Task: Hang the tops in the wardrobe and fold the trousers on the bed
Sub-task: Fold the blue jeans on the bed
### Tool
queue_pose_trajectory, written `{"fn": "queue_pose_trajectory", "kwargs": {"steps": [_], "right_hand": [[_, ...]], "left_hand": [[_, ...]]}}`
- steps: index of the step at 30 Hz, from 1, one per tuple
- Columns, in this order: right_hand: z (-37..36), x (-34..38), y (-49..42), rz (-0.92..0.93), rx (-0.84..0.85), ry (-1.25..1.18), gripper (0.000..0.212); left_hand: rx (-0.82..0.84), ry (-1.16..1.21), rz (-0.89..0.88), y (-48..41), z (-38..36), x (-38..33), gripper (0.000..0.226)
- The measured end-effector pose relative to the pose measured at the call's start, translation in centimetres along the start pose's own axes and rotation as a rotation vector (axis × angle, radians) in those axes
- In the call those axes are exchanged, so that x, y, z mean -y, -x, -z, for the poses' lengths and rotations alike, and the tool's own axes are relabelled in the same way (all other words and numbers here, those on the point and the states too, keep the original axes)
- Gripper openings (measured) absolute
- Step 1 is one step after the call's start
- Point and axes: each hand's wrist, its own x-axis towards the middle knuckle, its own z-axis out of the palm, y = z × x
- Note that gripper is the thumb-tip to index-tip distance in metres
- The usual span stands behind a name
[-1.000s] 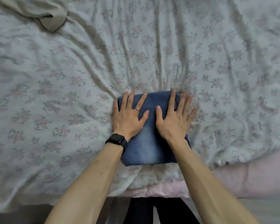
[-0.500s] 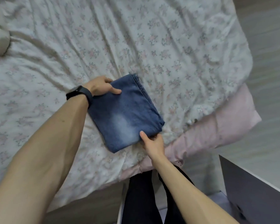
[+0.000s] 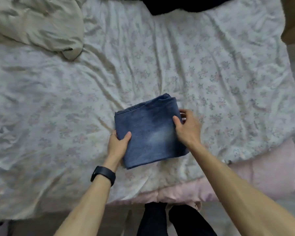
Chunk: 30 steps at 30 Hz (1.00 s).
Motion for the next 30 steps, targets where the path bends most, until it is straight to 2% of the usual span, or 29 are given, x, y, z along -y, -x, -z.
{"fn": "queue_pose_trajectory", "kwargs": {"steps": [2,4,6,8,9,11,15,17,19,23,25,27,30], "right_hand": [[-1.1,-0.1,-0.4,0.060,0.031,0.192,0.042],[-1.9,-0.7,0.6,0.180,-0.067,0.448,0.057],[-3.7,-1.0,1.6,0.459,-0.141,0.638,0.065],[-5.3,-1.4,2.2,0.707,-0.094,0.711,0.062],[-5.9,-1.8,1.8,0.771,-0.046,0.758,0.061],[-6.3,-3.0,-0.3,0.776,0.031,0.867,0.061],[-5.8,-5.8,-4.6,0.556,0.013,0.903,0.064],[-6.3,-6.8,-5.2,0.527,0.013,0.896,0.066],[-6.6,-7.0,-5.0,0.512,-0.006,0.883,0.069],[-6.0,-6.0,-4.2,0.445,0.014,0.852,0.068],[-5.6,-5.3,-3.4,0.376,0.000,0.802,0.066],[-5.1,-4.2,-2.7,0.298,-0.016,0.720,0.062],[-4.0,-2.8,-2.2,0.274,-0.012,0.553,0.065]], "left_hand": [[-0.222,-0.213,-0.166,1.3,-2.0,1.4,0.062],[-0.364,-0.541,-0.446,2.4,-4.3,1.6,0.075],[-0.311,-0.822,-0.660,1.9,-6.4,1.7,0.076],[-0.189,-1.077,-0.743,0.1,-7.9,2.1,0.073],[-0.155,-1.176,-0.750,-1.0,-8.2,2.6,0.074],[-0.135,-1.258,-0.779,-3.5,-7.9,3.4,0.074],[-0.188,-1.193,-0.888,-6.4,-7.6,4.5,0.067],[-0.217,-1.171,-0.880,-6.9,-7.8,5.3,0.068],[-0.241,-1.148,-0.839,-6.9,-7.2,5.8,0.069],[-0.289,-1.111,-0.647,-5.5,-4.8,6.0,0.065],[-0.290,-0.943,-0.556,-4.0,-4.2,5.4,0.061],[-0.300,-0.642,-0.445,-2.6,-4.0,4.5,0.060],[-0.299,-0.279,-0.261,-2.1,-3.3,2.9,0.080]]}}
